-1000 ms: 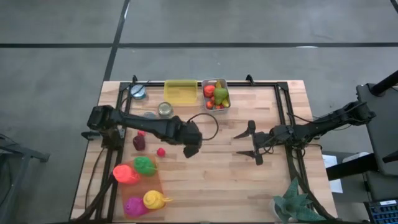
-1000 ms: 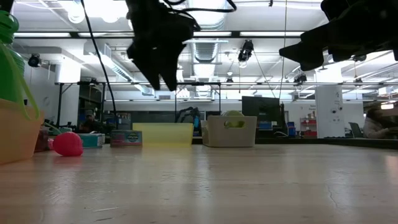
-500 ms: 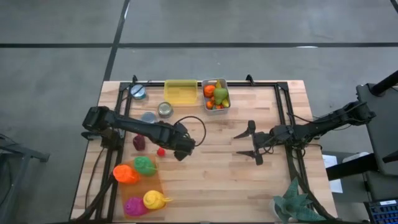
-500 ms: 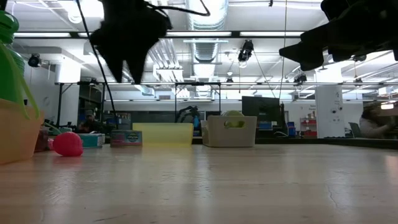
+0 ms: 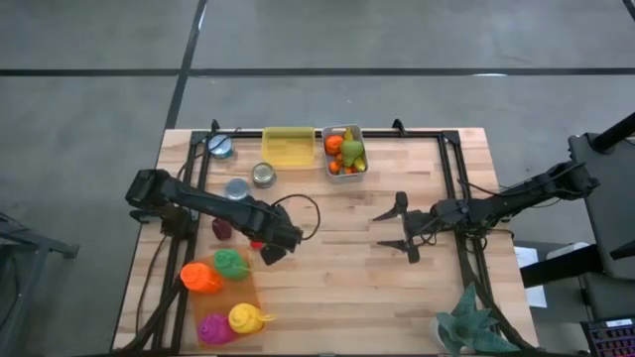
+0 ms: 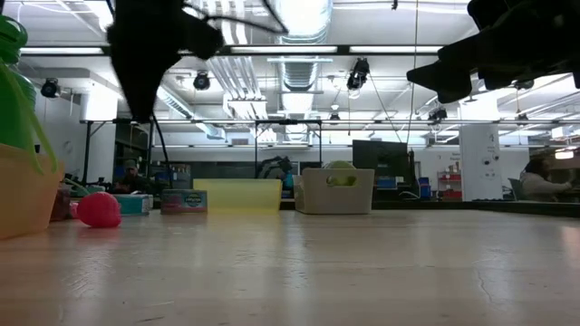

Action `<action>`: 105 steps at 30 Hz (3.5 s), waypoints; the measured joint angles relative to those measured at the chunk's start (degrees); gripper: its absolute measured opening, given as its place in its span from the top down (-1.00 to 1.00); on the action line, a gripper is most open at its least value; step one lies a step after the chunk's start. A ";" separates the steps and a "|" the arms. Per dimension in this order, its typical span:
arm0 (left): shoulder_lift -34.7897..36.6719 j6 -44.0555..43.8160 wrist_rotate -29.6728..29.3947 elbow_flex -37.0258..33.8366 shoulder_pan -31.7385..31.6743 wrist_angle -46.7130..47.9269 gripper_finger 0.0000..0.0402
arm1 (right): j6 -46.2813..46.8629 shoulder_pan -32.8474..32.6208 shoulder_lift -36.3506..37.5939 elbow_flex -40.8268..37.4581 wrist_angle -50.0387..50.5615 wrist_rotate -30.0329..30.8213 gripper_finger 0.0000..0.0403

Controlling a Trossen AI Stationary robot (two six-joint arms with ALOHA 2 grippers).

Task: Pick & Place Food Item
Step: Put the red strawberry into the gray bin

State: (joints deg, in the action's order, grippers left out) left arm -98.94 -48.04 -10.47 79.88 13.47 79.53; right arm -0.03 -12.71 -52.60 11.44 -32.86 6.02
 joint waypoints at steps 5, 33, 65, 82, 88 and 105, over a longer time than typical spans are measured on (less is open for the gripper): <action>0.11 1.08 4.61 -7.22 0.00 -3.86 -0.92 | 0.00 -0.01 0.00 0.00 -0.01 0.00 -0.52; 0.22 1.98 4.53 -19.84 -0.07 -18.06 -0.92 | 0.00 0.00 0.00 0.00 0.00 0.00 -0.52; 0.22 12.13 4.38 -21.07 -0.04 -25.19 -0.92 | 0.00 -0.02 0.00 0.00 0.00 0.00 -0.52; 0.22 12.05 7.14 -26.12 -0.11 -25.33 -0.92 | 0.00 0.00 0.00 0.00 0.00 0.02 -0.52; 0.22 12.12 6.66 -25.91 -0.13 -25.33 -0.92 | 0.00 0.00 0.00 0.00 0.00 0.00 -0.52; 0.22 12.27 3.28 -25.46 -0.28 -25.59 -0.92 | -0.02 -0.02 0.00 0.00 0.00 0.00 -0.52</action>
State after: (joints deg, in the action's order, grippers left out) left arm -98.72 -35.77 -7.19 54.41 13.19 53.94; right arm -0.05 -12.73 -52.60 11.44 -32.86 6.02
